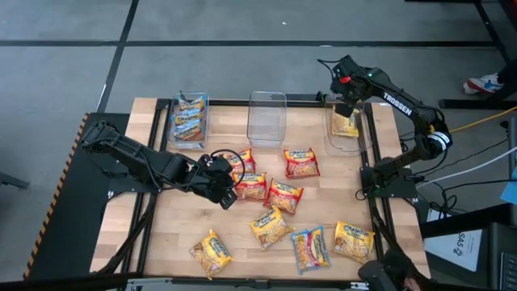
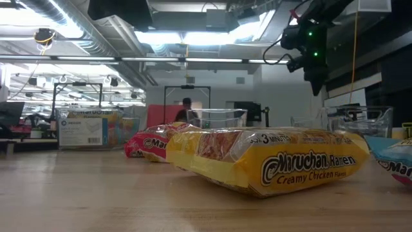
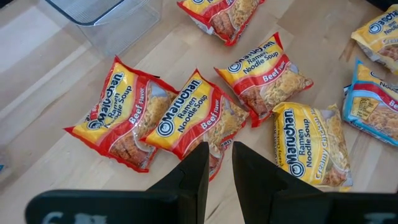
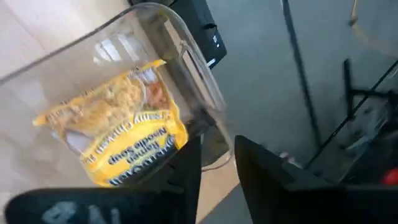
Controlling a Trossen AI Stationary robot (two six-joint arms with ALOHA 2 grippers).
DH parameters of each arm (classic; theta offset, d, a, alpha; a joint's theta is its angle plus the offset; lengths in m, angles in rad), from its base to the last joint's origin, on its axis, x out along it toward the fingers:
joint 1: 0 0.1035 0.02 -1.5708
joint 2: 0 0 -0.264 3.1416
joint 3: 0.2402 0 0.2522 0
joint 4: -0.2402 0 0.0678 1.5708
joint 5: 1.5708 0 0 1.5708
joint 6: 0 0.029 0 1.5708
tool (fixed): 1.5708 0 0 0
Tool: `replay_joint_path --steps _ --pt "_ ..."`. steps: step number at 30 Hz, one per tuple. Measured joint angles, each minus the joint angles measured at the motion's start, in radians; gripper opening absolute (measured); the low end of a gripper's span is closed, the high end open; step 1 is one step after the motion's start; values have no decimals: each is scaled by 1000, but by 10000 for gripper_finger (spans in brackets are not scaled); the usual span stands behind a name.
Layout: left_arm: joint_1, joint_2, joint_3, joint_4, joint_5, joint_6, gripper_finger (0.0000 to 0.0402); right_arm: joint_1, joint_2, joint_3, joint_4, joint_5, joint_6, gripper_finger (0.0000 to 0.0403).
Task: Sort Maruchan noodles
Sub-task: Put the yellow noodle pack in the right transparent basket
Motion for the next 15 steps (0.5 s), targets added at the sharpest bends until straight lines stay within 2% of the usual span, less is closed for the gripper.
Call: replay_joint_path --steps 2,5,7,10,15 --pt "0 0 0 0 0 -1 65 0 0 1 -54 -82 92 113" --pt "0 0 0 0 0 -3 65 -1 -1 1 -171 -260 238 116" --pt "0 0 0 1 0 -3 65 0 -1 1 -220 -329 363 116" --pt "0 0 0 1 0 -2 65 -1 -1 1 -202 -329 505 117" --pt "0 0 0 0 0 -2 65 0 6 -70 -111 -231 753 117"
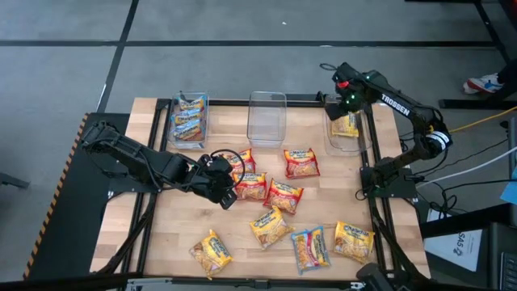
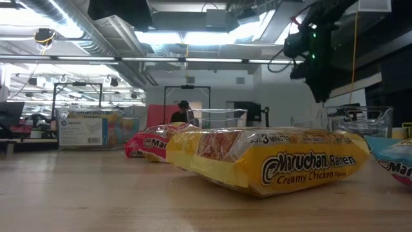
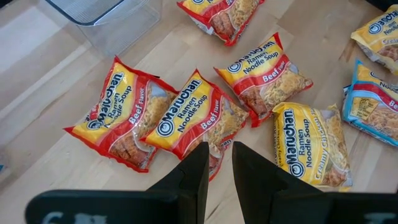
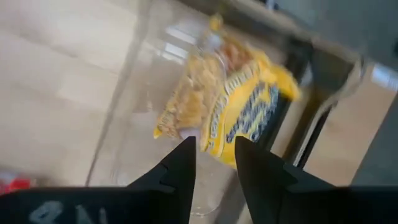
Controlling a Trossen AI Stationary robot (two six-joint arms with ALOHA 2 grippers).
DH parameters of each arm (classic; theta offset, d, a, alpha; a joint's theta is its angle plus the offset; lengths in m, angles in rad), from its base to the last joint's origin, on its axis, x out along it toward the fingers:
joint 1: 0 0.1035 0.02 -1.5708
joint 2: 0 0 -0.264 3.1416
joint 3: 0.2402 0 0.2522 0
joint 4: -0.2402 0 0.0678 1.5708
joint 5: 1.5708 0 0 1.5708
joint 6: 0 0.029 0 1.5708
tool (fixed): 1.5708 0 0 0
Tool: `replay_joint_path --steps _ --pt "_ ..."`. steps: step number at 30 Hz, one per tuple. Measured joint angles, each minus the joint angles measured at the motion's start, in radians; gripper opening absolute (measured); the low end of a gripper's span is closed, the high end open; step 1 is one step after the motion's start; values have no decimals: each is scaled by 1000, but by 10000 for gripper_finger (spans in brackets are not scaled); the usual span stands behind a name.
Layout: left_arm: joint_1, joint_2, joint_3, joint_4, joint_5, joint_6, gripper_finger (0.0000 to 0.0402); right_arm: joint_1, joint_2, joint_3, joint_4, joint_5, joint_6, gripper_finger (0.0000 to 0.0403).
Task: Sort Maruchan noodles
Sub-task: Put the yellow noodle pack in the right transparent basket
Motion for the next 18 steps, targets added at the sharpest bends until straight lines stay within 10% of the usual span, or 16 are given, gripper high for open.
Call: replay_joint_path --steps 18 --pt "0 0 0 0 3 1 65 56 9 -247 155 110 221 164"
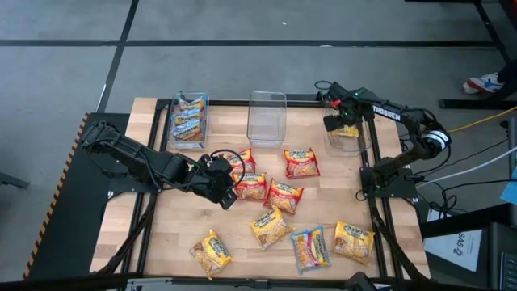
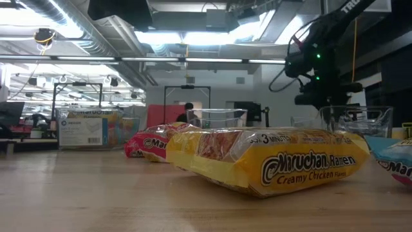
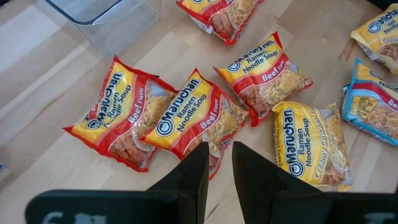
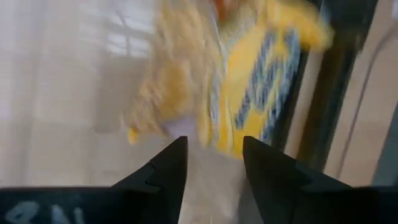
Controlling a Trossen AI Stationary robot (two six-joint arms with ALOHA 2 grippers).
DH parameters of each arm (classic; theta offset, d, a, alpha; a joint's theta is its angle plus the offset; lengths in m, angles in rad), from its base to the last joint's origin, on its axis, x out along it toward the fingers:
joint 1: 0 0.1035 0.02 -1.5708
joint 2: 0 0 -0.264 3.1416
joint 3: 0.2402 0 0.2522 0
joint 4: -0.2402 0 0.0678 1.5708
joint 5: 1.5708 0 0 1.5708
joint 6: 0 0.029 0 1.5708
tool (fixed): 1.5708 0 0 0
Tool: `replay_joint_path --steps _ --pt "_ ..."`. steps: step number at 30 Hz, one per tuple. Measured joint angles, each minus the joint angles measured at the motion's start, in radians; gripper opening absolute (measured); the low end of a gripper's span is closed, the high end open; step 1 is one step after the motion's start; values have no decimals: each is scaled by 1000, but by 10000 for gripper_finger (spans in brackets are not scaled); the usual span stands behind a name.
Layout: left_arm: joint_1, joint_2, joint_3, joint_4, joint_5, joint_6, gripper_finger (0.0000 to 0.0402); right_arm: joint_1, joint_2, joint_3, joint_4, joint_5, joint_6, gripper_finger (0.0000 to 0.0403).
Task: Sort Maruchan noodles
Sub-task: Put the yellow noodle pack in the right transparent basket
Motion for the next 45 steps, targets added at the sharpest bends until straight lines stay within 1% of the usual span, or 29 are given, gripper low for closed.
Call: replay_joint_path --steps 7,13,17,21,29,32,34,36,45 --pt "0 0 0 0 10 0 65 -2 1 -51 66 6 37 184" --pt "0 0 0 0 22 0 65 -4 1 -50 92 5 76 182" --pt "0 0 0 0 35 0 65 -3 25 -65 94 -31 120 182" --pt "0 0 0 0 36 0 65 6 57 -111 126 -44 121 182" --pt "0 0 0 0 43 0 65 16 70 -124 221 -64 144 182" --pt "0 0 0 0 43 0 65 16 70 -124 223 -62 144 180" --pt "0 0 0 0 43 0 65 16 71 -124 223 -63 144 170" --pt "0 0 0 0 43 0 65 16 71 -124 222 -63 143 151" --pt "0 0 0 0 43 0 65 16 71 -124 222 -63 142 31"
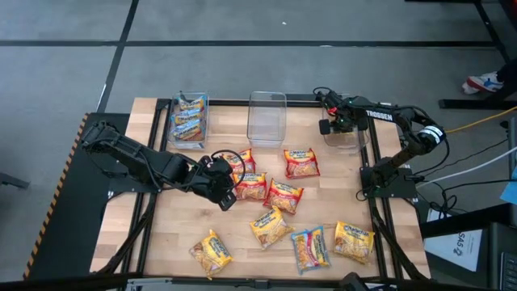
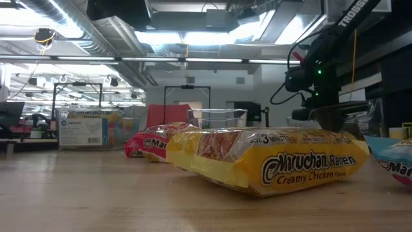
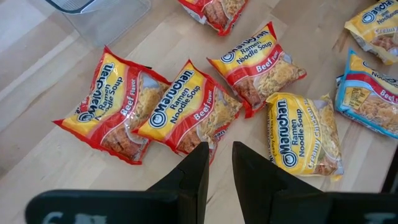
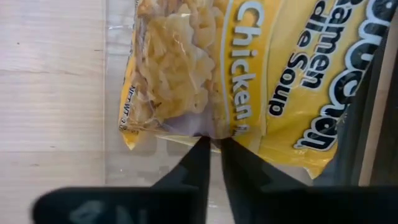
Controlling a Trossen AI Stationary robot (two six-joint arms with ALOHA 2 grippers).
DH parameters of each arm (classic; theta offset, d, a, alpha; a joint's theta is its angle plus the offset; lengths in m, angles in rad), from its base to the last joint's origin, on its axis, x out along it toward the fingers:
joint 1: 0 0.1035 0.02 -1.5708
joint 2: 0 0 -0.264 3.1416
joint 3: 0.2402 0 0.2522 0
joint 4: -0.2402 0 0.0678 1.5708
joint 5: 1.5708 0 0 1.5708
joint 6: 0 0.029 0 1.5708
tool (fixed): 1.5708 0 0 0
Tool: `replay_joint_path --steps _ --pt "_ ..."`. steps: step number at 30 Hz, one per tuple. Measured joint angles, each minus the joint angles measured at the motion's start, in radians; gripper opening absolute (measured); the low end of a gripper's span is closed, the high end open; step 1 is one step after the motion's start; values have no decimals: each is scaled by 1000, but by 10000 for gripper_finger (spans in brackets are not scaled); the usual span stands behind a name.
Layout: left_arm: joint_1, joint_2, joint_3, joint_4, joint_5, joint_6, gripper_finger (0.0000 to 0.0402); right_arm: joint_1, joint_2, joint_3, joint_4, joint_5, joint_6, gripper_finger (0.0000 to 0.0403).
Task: Sort Maruchan noodles
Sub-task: Put the yellow noodle pack in the right transparent basket
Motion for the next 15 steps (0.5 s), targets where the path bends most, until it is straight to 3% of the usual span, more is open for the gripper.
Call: replay_joint_path --steps 3,10,15 --pt "0 0 0 0 0 0 65 0 0 0 1 -1 -14 6" --pt "0 0 0 0 0 19 65 0 -7 -1 -10 -26 -76 2" --pt "0 0 0 0 -15 52 65 0 -49 1 -58 13 -84 1"
